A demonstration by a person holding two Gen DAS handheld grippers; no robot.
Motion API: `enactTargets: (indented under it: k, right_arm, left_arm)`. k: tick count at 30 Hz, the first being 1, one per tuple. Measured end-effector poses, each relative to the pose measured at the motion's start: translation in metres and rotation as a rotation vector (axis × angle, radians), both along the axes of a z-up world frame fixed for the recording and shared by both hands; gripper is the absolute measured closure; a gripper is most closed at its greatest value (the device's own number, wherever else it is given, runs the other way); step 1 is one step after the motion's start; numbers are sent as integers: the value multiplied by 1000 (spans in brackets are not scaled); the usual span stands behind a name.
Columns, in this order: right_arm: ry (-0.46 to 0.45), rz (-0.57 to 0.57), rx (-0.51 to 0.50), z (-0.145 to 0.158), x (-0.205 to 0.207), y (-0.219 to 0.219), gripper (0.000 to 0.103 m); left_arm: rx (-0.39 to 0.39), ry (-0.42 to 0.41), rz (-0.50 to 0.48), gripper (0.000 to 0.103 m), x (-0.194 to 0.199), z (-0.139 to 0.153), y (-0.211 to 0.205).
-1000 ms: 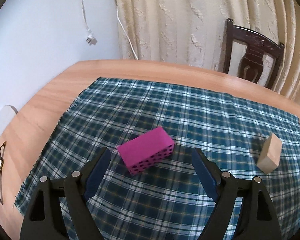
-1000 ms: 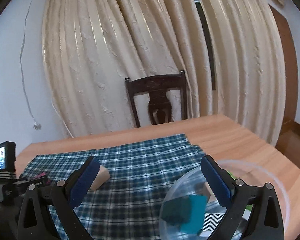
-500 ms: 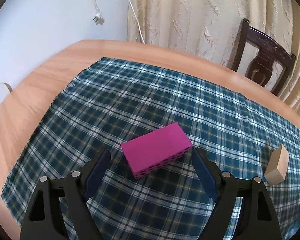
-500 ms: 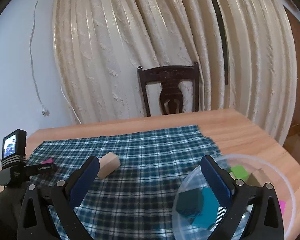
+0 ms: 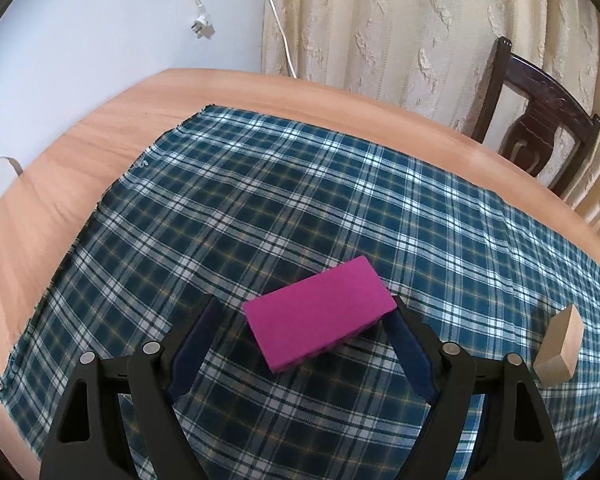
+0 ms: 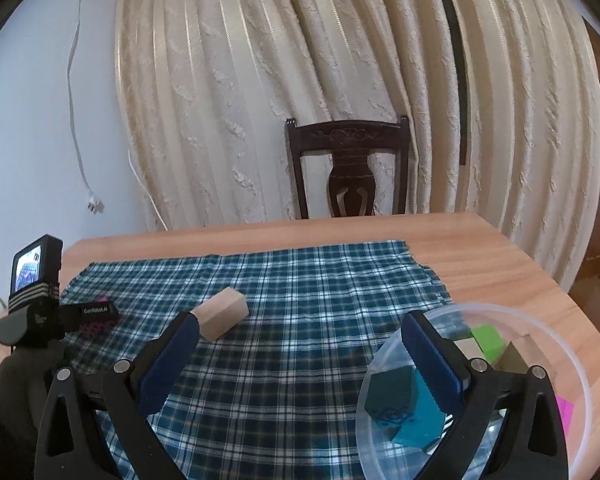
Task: Organize rigid objects
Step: 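Lower the left tool onto the magenta dotted brick and close on it, then grasp the wooden plank with the right tool while the left tool holds the magenta brick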
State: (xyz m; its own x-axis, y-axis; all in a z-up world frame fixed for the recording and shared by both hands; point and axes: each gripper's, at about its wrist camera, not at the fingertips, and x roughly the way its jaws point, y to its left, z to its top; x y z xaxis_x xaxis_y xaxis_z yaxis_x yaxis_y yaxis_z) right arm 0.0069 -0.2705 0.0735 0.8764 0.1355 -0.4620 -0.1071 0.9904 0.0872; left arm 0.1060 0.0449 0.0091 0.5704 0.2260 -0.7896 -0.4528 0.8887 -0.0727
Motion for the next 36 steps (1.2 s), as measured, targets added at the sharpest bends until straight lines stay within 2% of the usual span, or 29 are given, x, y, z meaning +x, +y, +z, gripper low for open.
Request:
enactTargets:
  k: [2, 10, 15, 24, 28, 31, 36]
  right_arm:
    - [2, -4, 1, 0, 0, -1, 0]
    - [5, -29, 42, 0, 1, -11, 0]
    - [23, -7, 70, -3, 4, -13, 0]
    - [11, 74, 30, -12, 4, 6, 0]
    - [68, 151, 10, -22, 11, 23, 0]
    - [127, 218, -47, -27, 19, 39, 0]
    - [183, 259, -97, -28, 38, 54, 0]
  left_arm:
    - [7, -7, -5, 36, 0, 1, 0]
    - [18, -12, -19, 36, -4, 2, -1]
    - [35, -35, -32, 36, -12, 10, -7]
    - [42, -97, -74, 36, -27, 28, -17]
    - [63, -126, -95, 36, -36, 36, -24]
    - [61, -138, -111, 36, -39, 40, -27]
    - [46, -145, -148, 36, -40, 42, -33]
